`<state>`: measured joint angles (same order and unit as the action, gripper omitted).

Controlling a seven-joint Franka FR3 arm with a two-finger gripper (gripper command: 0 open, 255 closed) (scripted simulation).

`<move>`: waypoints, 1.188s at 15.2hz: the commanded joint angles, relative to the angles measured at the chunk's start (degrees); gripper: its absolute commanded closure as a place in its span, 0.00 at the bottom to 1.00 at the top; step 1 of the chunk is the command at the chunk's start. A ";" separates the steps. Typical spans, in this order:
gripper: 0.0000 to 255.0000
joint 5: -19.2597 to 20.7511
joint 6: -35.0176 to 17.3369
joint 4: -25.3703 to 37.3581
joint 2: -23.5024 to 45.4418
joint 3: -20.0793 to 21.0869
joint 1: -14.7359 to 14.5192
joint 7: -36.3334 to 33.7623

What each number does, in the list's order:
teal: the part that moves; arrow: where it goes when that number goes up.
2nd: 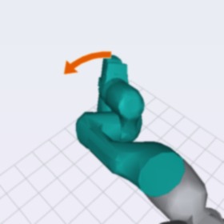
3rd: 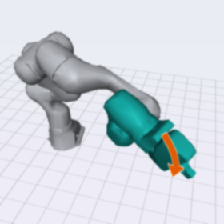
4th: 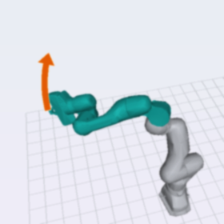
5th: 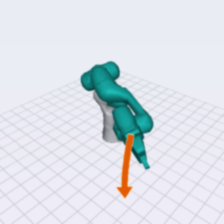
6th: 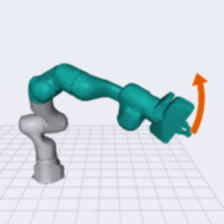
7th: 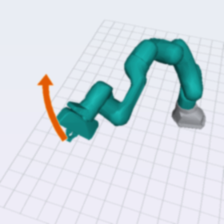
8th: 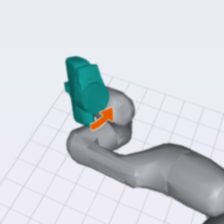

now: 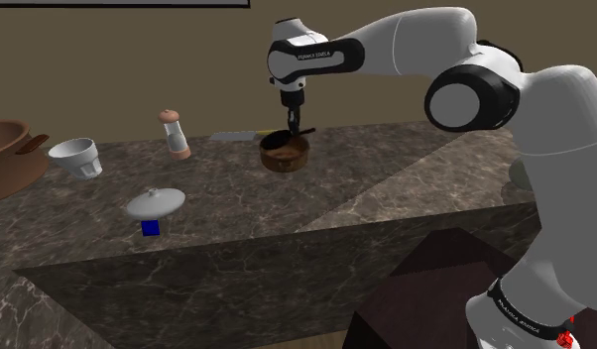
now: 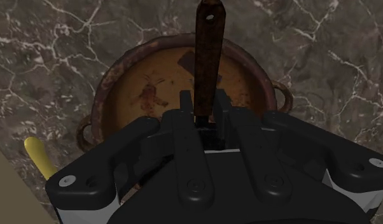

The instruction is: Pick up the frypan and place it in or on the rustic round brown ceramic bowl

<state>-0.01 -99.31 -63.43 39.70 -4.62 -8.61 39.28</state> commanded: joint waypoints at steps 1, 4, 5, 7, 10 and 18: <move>1.00 -0.04 -1.22 -0.60 0.60 0.02 0.06 0.03; 1.00 -0.05 -3.36 -2.49 0.85 0.04 0.02 -0.03; 1.00 -0.05 -4.05 -3.07 0.97 0.04 0.01 -0.05; 1.00 -0.07 -5.79 -4.43 1.34 0.06 -0.01 -0.09; 1.00 -0.07 -5.80 -4.45 1.34 0.07 0.00 -0.09; 0.00 -0.08 -5.32 -3.63 1.68 0.09 -0.04 -0.16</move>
<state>-0.07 -104.61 -67.06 41.33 -4.55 -8.62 39.14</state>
